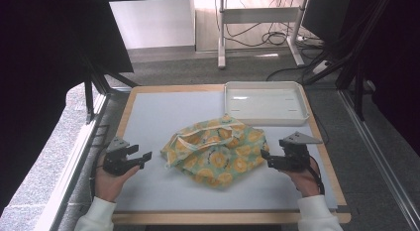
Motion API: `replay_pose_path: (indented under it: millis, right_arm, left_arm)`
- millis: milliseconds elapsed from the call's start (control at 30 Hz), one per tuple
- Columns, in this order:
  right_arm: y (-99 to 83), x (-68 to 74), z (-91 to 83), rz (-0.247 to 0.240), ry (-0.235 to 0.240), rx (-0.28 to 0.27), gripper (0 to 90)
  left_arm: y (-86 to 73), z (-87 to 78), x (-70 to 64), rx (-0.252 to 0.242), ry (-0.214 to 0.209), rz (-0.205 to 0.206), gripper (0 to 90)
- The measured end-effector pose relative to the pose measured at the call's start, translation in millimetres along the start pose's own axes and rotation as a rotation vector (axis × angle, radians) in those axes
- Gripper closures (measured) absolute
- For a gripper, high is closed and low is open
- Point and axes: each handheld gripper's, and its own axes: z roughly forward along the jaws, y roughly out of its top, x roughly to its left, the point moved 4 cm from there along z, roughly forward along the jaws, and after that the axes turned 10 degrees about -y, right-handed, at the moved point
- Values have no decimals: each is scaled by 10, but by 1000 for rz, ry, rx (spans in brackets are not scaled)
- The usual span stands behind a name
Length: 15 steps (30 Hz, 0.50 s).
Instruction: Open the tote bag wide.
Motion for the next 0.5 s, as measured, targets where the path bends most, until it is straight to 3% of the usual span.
replay_pose_path:
  millis: [500]
  right_arm:
    - [-37, -46, 0, -3, -23, 5, 195]
  left_arm:
    - [145, 5, -111, -7, -30, 8, 390]
